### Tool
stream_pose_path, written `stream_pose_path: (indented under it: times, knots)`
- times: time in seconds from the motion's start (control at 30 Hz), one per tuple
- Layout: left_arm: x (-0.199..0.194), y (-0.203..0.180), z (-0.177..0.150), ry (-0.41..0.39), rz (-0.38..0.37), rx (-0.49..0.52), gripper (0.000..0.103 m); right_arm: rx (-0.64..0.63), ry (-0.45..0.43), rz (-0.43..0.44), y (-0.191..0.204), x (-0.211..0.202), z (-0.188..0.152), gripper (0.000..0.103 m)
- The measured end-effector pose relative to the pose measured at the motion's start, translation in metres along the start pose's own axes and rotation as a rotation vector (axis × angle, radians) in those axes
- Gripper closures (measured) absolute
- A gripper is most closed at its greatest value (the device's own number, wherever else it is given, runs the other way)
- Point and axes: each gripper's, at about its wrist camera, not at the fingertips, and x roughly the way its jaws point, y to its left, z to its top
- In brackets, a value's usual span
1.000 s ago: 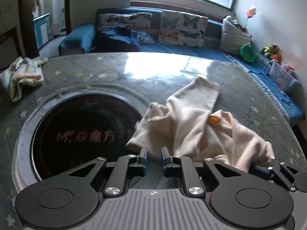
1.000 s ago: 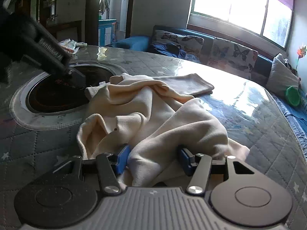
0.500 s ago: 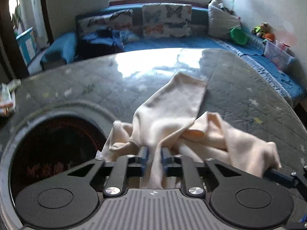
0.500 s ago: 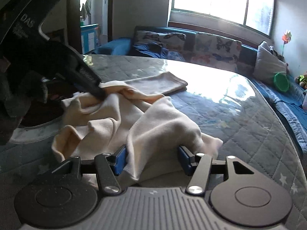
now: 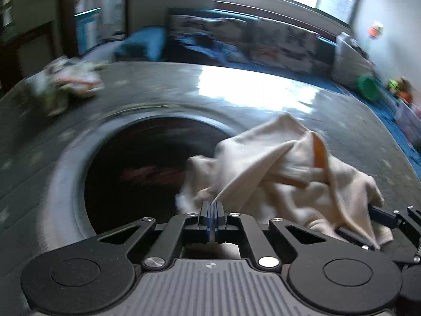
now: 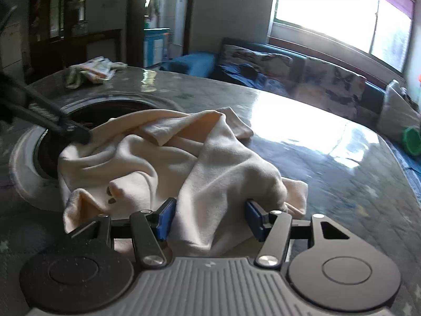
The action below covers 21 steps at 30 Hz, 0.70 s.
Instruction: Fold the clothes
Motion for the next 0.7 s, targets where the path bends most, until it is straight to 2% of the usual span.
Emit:
stream_pose_path:
  times: [0.17, 0.3, 0.37, 0.43, 0.47, 0.57, 0.67, 0.7]
  knots:
    - [-0.023, 0.041, -0.016, -0.003, 0.014, -0.062, 0.100, -0.004, -0.023, 0.016, 0.017, 0.001, 0.006, 0.046]
    - [-0.038, 0.059, -0.024, -0.004, -0.005, -0.076, 0.099, -0.006, -0.072, 0.030, 0.024, -0.021, 0.011, 0.049]
    - [-0.039, 0.052, -0.021, -0.015, -0.036, -0.060, 0.092, -0.004, -0.097, 0.043, 0.027, -0.031, 0.015, 0.050]
    - [-0.038, 0.043, -0.018, -0.027, -0.053, -0.039, 0.080, -0.011, -0.098, 0.078, 0.033, -0.037, 0.018, 0.052]
    - [-0.037, 0.037, -0.016, -0.031, -0.057, -0.025, 0.080, -0.019, -0.094, 0.090, 0.036, -0.038, 0.020, 0.053]
    - [-0.030, 0.021, -0.010, -0.029, -0.072, 0.011, 0.077, -0.028, -0.056, 0.114, 0.044, -0.030, 0.019, 0.066]
    - [-0.021, 0.008, -0.001, -0.028, -0.080, 0.048, 0.070, -0.019, -0.023, 0.122, 0.049, -0.019, 0.018, 0.071]
    - [-0.018, 0.004, 0.002, -0.029, -0.083, 0.062, 0.069, -0.009, -0.017, 0.121, 0.049, -0.015, 0.017, 0.078]
